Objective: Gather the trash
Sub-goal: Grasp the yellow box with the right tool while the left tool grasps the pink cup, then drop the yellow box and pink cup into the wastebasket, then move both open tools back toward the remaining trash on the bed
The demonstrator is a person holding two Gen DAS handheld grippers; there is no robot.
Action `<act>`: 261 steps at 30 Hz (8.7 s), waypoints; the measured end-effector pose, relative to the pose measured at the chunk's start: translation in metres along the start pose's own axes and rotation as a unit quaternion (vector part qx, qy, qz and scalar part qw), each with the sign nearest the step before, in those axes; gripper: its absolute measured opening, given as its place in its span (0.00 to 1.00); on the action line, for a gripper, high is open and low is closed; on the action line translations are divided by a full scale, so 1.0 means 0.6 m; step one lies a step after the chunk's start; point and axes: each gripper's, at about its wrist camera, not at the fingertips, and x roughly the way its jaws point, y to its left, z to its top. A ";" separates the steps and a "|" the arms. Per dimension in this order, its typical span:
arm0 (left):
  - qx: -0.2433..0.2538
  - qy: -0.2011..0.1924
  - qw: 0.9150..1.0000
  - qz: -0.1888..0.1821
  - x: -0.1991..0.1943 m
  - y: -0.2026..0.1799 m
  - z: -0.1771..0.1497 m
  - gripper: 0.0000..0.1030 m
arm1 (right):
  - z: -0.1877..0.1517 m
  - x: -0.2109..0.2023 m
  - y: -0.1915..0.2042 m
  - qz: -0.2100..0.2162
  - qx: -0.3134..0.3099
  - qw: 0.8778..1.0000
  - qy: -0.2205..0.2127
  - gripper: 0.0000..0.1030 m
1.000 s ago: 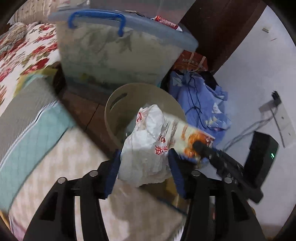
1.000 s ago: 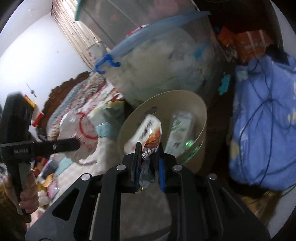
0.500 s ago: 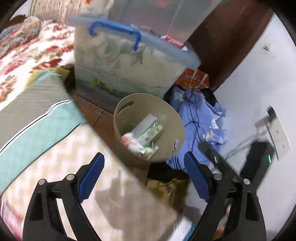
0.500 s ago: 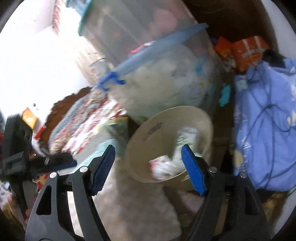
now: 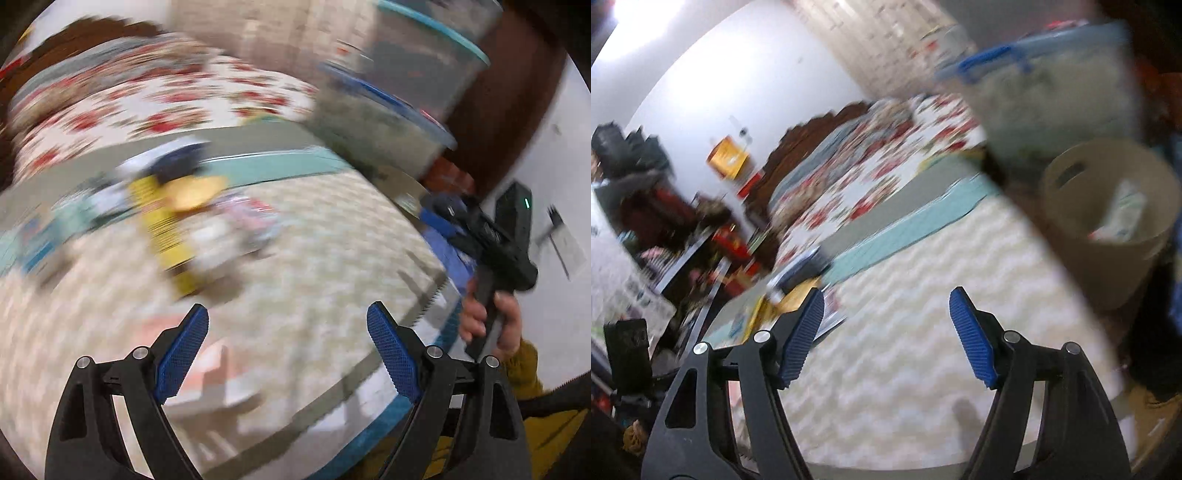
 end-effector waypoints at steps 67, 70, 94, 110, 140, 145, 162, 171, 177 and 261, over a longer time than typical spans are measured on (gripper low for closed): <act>-0.111 -0.014 0.993 0.024 -0.044 0.161 -0.117 0.84 | -0.186 0.067 0.229 -0.053 -0.190 0.973 0.118 0.70; -0.141 -0.023 0.990 0.003 -0.055 0.188 -0.107 0.83 | -0.191 0.063 0.227 -0.049 -0.191 0.973 0.120 0.70; -0.133 -0.009 0.986 -0.104 -0.036 0.143 -0.069 0.22 | -0.183 0.046 0.192 -0.047 -0.159 0.981 0.099 0.25; 0.053 0.055 0.982 -0.172 0.179 -0.150 0.156 0.22 | -0.077 -0.047 -0.009 -0.137 -0.046 0.989 0.017 0.25; 0.171 -0.009 0.979 -0.114 0.376 -0.375 0.293 0.57 | 0.057 -0.087 -0.208 -0.185 0.081 0.974 -0.099 0.67; 0.164 -0.023 0.982 -0.095 0.288 -0.305 0.209 0.57 | -0.011 -0.091 -0.136 -0.172 0.080 0.977 -0.100 0.67; 0.109 -0.064 0.991 -0.035 0.103 -0.103 0.058 0.60 | -0.138 -0.092 0.060 -0.178 0.048 0.979 -0.085 0.67; 0.110 -0.095 0.989 -0.020 0.056 -0.077 0.036 0.60 | -0.144 -0.108 0.122 -0.190 0.022 0.977 -0.099 0.68; 0.117 -0.114 0.987 -0.011 0.039 -0.076 0.036 0.61 | -0.143 -0.117 0.145 -0.195 0.016 0.975 -0.109 0.70; 0.139 -0.206 0.950 0.191 -0.089 -0.056 0.007 0.92 | -0.160 -0.064 0.171 -0.197 0.014 0.977 -0.079 0.97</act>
